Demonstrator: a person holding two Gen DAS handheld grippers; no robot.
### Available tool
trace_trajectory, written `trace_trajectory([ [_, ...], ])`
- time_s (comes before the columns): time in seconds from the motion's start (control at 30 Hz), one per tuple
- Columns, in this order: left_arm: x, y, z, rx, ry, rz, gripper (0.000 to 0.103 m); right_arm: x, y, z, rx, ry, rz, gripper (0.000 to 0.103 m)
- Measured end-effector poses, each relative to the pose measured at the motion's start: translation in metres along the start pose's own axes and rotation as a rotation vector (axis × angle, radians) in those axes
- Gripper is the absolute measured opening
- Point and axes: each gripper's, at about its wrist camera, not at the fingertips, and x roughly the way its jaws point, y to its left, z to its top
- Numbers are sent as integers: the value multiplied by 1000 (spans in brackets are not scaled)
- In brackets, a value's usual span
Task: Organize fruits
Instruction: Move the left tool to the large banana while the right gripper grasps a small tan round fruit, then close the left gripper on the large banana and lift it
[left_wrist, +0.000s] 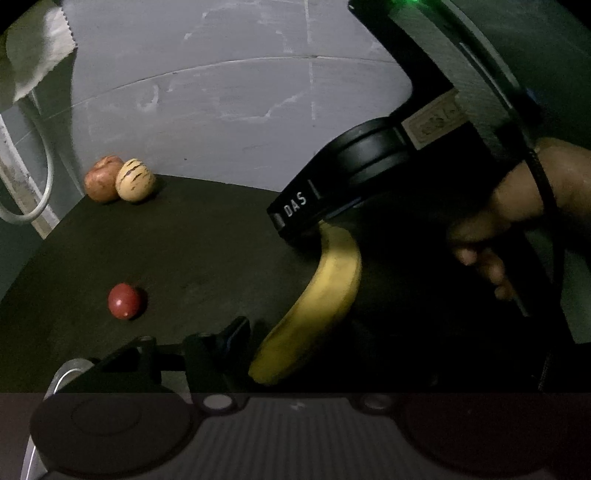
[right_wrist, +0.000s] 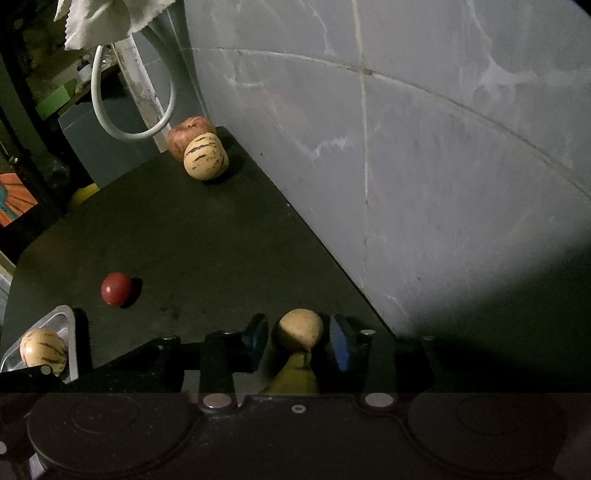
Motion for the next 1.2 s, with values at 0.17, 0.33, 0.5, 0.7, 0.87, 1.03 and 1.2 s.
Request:
trace_trajectory([
  [0.17, 4, 0, 2, -3, 6, -15, 57, 2, -1, 0, 1, 5, 4, 29],
  [0.33, 7, 2, 2, -13, 6, -34, 55, 2, -4, 0, 2, 5, 16, 29],
  [0.5, 7, 5, 0, -10, 0, -45, 54, 0, -6, -1, 6, 0, 30, 29],
  [0.7, 7, 4, 0, 2, 4, -52, 53, -5, -10, 0, 24, -7, 47, 29],
  [0.87, 8, 3, 1, 12, 10, -52, 53, -9, -9, 1, 18, -17, 56, 29],
  [1.03, 8, 4, 1, 16, 12, -61, 50, -14, -6, 2, 8, -29, 68, 29],
  [1.2, 5, -2, 0, 40, 5, -68, 40, -17, -3, 2, -4, -30, 71, 29],
])
